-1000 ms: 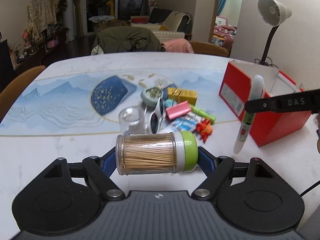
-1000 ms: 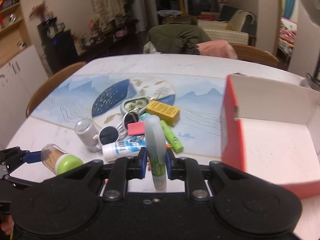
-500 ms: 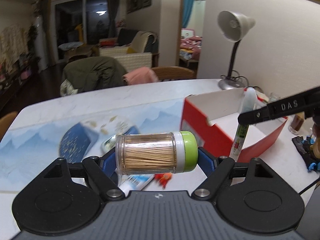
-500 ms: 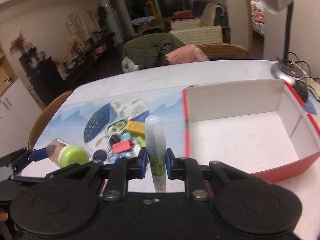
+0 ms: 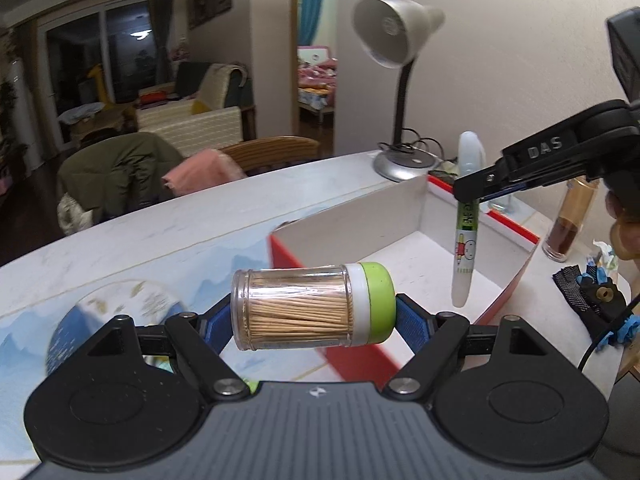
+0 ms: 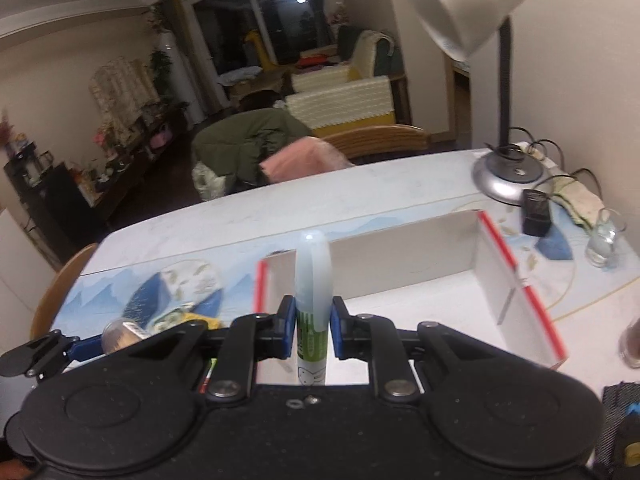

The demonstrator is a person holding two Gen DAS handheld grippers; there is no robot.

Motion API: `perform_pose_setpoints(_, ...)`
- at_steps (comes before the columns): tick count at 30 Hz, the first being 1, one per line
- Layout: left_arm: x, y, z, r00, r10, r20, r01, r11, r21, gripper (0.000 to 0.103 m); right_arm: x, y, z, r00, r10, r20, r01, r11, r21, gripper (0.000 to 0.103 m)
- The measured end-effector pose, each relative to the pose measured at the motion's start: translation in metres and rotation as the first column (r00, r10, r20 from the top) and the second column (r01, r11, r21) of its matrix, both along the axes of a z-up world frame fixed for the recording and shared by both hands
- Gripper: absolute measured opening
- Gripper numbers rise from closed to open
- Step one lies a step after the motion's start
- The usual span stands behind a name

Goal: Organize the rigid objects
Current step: 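Carry the toothpick jar and glue stick with both tools over the red shoebox, then lower both tools into the shoebox and open them, releasing jar and glue stick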

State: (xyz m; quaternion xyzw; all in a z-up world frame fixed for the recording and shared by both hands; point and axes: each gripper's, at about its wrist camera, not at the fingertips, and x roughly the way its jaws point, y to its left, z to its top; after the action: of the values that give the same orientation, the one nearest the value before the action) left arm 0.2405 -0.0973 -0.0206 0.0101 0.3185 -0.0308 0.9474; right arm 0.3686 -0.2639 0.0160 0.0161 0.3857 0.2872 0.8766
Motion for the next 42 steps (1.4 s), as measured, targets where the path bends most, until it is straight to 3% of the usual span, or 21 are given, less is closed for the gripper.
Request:
perform_pose_setpoints(8, 0.053, -0.045, -0.014, 0.996, -0.076, -0.054, 0.077, 0.997, 0.017, 0.082, 0.046, -0.022, -0.028, 0.998, -0.028, -0.054, 0.024, 0.997, -0.077, 0.017)
perform_pose_setpoints(15, 0.096, -0.076, -0.037, 0.983, -0.113, -0.145, 0.119, 0.992, 0.032, 0.082, 0.078, -0.031, -0.065, 0.989, -0.017, -0.145, -0.010, 0.983, -0.182, 0.017)
perform_pose_setpoints(23, 0.145, -0.095, -0.056, 0.962, -0.122, -0.243, 0.142, 0.987, 0.069, 0.082, 0.101, -0.033, -0.090, 0.979, 0.019, -0.202, -0.065, 0.972, -0.227, 0.017)
perform_pose_setpoints(29, 0.176, -0.107, -0.075, 0.933, -0.141, -0.331, 0.179, 0.980, 0.086, 0.082, 0.121, -0.034, -0.105, 0.971, 0.031, -0.236, -0.085, 0.971, -0.225, 0.017)
perform_pose_setpoints(37, 0.204, -0.113, -0.106, 0.874, -0.131, -0.467, 0.192, 0.977, 0.087, 0.082, 0.135, -0.023, -0.126, 0.961, 0.043, -0.273, -0.117, 0.958, -0.261, 0.017)
perform_pose_setpoints(42, 0.209, -0.111, -0.114, 0.858, -0.120, -0.498, 0.175, 0.983, 0.063, 0.083, 0.136, -0.016, -0.134, 0.957, 0.042, -0.287, -0.129, 0.947, -0.294, 0.017)
